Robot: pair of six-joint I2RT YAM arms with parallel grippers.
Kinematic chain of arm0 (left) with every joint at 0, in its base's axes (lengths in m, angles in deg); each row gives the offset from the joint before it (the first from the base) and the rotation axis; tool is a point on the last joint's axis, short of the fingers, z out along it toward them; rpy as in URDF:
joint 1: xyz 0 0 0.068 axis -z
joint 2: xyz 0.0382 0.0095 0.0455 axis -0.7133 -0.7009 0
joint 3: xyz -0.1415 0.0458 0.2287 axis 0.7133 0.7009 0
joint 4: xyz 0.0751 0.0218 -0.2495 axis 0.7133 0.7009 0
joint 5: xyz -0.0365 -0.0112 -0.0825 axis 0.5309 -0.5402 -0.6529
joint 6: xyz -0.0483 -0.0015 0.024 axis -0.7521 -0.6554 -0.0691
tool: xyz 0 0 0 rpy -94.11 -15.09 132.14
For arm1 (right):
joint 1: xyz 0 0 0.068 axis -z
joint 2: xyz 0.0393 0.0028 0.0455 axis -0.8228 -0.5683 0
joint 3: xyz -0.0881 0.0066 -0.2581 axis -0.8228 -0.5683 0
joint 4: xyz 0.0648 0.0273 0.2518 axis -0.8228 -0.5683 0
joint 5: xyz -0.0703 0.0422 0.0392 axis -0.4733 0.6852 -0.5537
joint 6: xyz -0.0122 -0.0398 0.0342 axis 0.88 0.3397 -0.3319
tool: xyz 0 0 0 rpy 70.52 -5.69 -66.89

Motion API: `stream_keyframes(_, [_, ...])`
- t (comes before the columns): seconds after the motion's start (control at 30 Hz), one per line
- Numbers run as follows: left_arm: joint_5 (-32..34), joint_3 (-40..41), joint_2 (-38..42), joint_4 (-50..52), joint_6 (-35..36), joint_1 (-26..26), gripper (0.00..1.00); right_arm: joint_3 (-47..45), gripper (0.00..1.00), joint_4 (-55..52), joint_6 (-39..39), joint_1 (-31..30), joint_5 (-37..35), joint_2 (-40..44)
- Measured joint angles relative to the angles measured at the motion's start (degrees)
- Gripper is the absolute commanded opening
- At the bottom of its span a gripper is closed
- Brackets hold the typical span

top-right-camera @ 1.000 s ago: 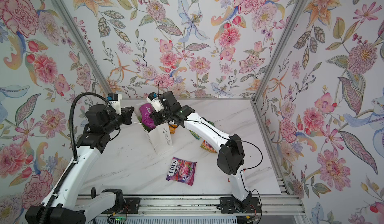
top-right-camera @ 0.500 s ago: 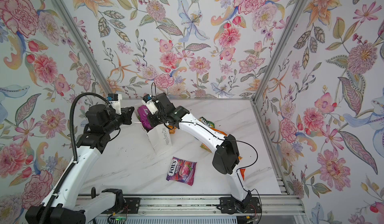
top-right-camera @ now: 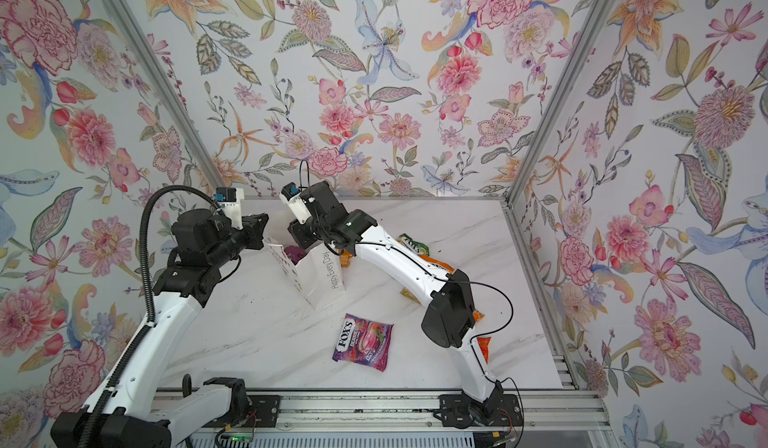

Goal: Place the snacks into the paper bag
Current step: Place the snack in the paper bag, then rotate the paper bag at the top-center of the table.

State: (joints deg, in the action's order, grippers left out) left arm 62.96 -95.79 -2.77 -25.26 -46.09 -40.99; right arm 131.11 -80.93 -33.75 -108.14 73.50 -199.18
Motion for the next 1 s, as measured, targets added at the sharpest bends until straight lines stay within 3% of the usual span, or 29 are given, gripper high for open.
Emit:
stream_keyframes(0.37, [0.7,0.0,0.0,0.0,0.0,0.0,0.0,2.9,0.42,-2.6,-1.6,-1.2,-3.6,1.0])
stream_keyframes(0.6, [1.5,0.0,0.0,0.0,0.0,0.0,0.0,2.9,0.6,-5.1,-2.4,-1.2,-13.1,6.1])
stream_keyframes(0.77, [1.7,0.0,0.0,0.0,0.0,0.0,0.0,4.3,0.66,-7.2,-1.9,-0.9,-19.9,6.4])
stream_keyframes(1.0, [1.9,0.0,0.0,0.1,0.0,0.0,0.0,10.1,0.72,-13.4,-2.7,1.4,-24.0,1.0])
